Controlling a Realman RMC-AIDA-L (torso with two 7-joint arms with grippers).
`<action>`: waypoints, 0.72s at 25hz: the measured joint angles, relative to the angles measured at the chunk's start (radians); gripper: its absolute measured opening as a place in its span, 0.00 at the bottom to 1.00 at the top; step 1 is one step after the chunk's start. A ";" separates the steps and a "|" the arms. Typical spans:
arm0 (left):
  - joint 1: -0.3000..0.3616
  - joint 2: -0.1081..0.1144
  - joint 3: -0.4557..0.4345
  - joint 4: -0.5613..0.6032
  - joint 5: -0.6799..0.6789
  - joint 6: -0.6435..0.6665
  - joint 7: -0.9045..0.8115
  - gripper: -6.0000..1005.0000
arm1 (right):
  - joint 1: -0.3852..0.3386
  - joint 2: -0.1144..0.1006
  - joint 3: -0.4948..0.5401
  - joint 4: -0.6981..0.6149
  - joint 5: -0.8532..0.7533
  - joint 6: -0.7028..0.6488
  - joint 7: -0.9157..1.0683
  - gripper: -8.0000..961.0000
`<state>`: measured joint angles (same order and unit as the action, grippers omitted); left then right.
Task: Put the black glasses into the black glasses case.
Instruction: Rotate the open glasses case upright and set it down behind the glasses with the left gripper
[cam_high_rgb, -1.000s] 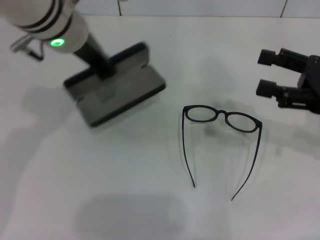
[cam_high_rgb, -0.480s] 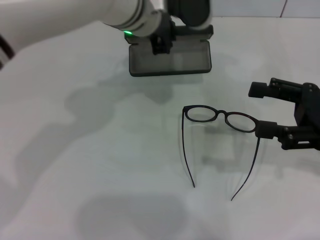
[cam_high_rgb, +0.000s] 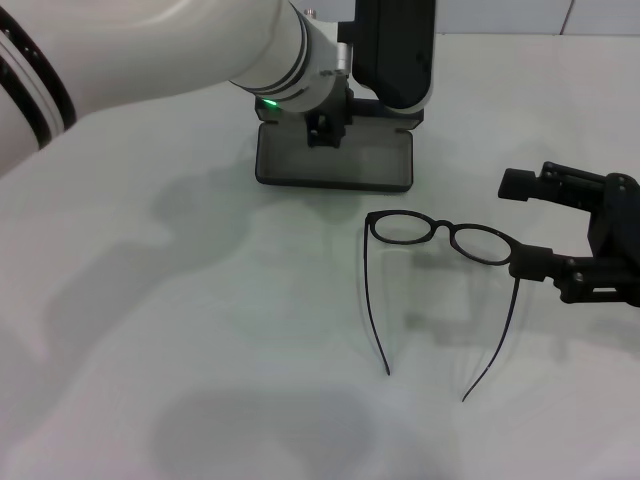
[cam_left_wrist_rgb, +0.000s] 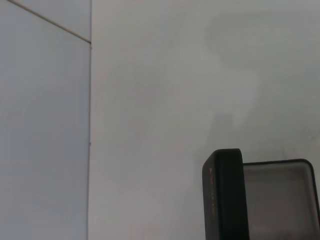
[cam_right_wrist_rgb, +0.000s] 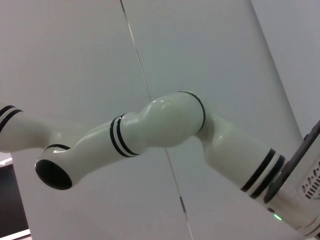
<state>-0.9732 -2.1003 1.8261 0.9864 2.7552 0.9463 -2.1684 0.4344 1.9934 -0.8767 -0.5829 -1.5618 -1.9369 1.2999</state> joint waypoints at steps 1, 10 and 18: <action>0.000 0.000 0.001 0.000 -0.004 0.000 0.000 0.25 | 0.000 0.000 0.000 0.000 0.000 0.001 0.000 0.85; 0.011 -0.001 0.000 -0.001 -0.040 -0.004 -0.006 0.26 | -0.002 -0.001 0.004 0.000 0.004 0.003 -0.001 0.85; 0.014 -0.001 -0.008 0.012 -0.058 -0.004 -0.024 0.29 | -0.017 -0.008 0.009 0.000 0.007 0.001 0.001 0.84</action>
<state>-0.9593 -2.1016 1.8176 0.9986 2.6972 0.9418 -2.1923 0.4171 1.9856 -0.8677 -0.5829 -1.5548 -1.9358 1.3008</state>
